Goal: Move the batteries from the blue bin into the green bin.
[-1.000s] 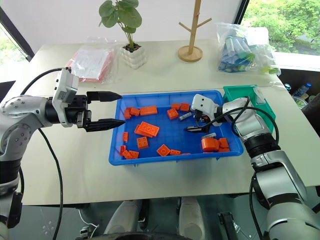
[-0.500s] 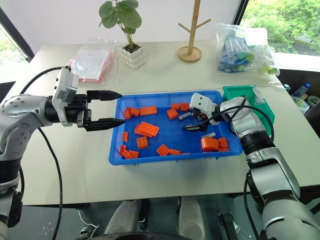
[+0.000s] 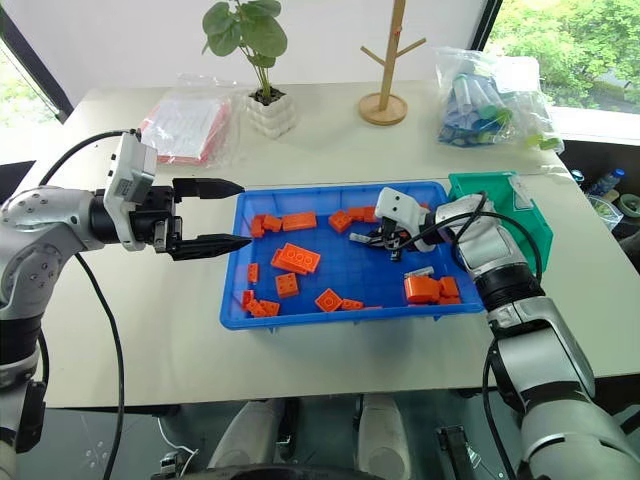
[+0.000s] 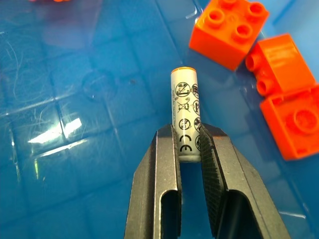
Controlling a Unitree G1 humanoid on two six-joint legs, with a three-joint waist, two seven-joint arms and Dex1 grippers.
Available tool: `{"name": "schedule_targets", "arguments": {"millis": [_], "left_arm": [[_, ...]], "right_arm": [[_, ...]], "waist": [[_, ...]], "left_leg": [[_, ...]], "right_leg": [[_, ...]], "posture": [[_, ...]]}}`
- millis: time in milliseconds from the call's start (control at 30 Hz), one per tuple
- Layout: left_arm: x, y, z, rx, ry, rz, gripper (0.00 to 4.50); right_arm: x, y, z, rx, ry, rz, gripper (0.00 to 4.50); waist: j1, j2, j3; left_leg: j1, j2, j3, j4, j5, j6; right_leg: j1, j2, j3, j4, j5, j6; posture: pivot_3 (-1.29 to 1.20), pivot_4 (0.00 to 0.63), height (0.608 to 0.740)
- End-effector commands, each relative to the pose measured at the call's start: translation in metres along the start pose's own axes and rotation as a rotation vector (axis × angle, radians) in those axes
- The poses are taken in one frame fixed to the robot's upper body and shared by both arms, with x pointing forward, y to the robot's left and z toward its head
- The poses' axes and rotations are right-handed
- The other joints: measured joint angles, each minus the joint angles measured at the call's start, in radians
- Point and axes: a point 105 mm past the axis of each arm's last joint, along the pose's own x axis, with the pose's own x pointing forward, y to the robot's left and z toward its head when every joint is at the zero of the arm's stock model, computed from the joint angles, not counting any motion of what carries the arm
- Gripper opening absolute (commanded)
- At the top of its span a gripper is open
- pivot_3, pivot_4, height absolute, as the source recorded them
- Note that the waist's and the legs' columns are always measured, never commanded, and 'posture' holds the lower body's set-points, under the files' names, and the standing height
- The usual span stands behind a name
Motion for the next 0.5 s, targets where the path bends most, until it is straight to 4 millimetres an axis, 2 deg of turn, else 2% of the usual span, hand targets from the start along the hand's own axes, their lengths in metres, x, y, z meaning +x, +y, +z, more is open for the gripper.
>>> {"name": "schedule_targets", "arguments": {"millis": [33, 133, 267, 367, 433, 500], "left_arm": [[0.000, -0.001, 0.007, 0.038, -0.013, -0.011, 4.50], [0.004, -0.005, 0.005, 0.023, -0.016, -0.028, 4.50], [0.008, -0.007, 0.002, 0.008, -0.020, -0.052, 4.50], [0.011, -0.006, 0.001, 0.003, -0.022, -0.067, 4.50], [0.013, -0.004, 0.001, 0.004, -0.026, -0.075, 4.50], [0.016, -0.002, 0.001, 0.006, -0.030, -0.083, 4.50]], "right_arm": [[-0.030, -0.004, 0.023, 0.002, -0.080, -0.114, 0.06], [-0.073, -0.018, 0.039, 0.091, -0.140, -0.331, 0.06], [-0.139, -0.038, 0.038, 0.204, -0.149, -0.621, 0.06], [-0.179, -0.047, 0.023, 0.290, -0.096, -0.799, 0.06], [-0.195, -0.047, 0.005, 0.334, -0.035, -0.868, 0.06], [-0.202, -0.042, -0.013, 0.374, 0.031, -0.891, 0.06]], "waist": [[0.000, 0.000, 0.000], [-0.001, 0.000, 0.000], [0.002, 0.000, 0.000], [0.013, 0.000, 0.000], [0.020, 0.000, 0.000], [0.022, 0.000, 0.000]], "left_leg": [[-0.001, 0.000, 0.000, 0.000, 0.000, 0.000], [-0.002, 0.000, 0.000, 0.000, 0.000, 0.000], [-0.002, 0.000, 0.000, 0.000, 0.000, 0.000], [-0.002, 0.000, 0.001, 0.000, 0.000, 0.000], [-0.002, 0.000, 0.001, 0.000, 0.000, 0.000], [-0.002, 0.000, 0.002, 0.000, 0.000, 0.000]], "right_leg": [[0.000, 0.000, 0.000, 0.000, 0.000, 0.000], [-0.002, -0.001, 0.000, 0.000, 0.000, 0.000], [-0.002, -0.001, 0.000, 0.000, 0.000, 0.000], [-0.002, -0.001, 0.000, 0.000, 0.000, 0.000], [-0.002, -0.001, 0.000, 0.000, 0.000, 0.000], [-0.002, -0.001, 0.000, -0.001, 0.000, 0.000]], "posture": [[0.00, 0.150, 0.692], [0.00, 0.150, 0.692], [0.00, 0.150, 0.692], [0.00, 0.150, 0.692], [0.00, 0.150, 0.692], [0.00, 0.150, 0.692]]}}
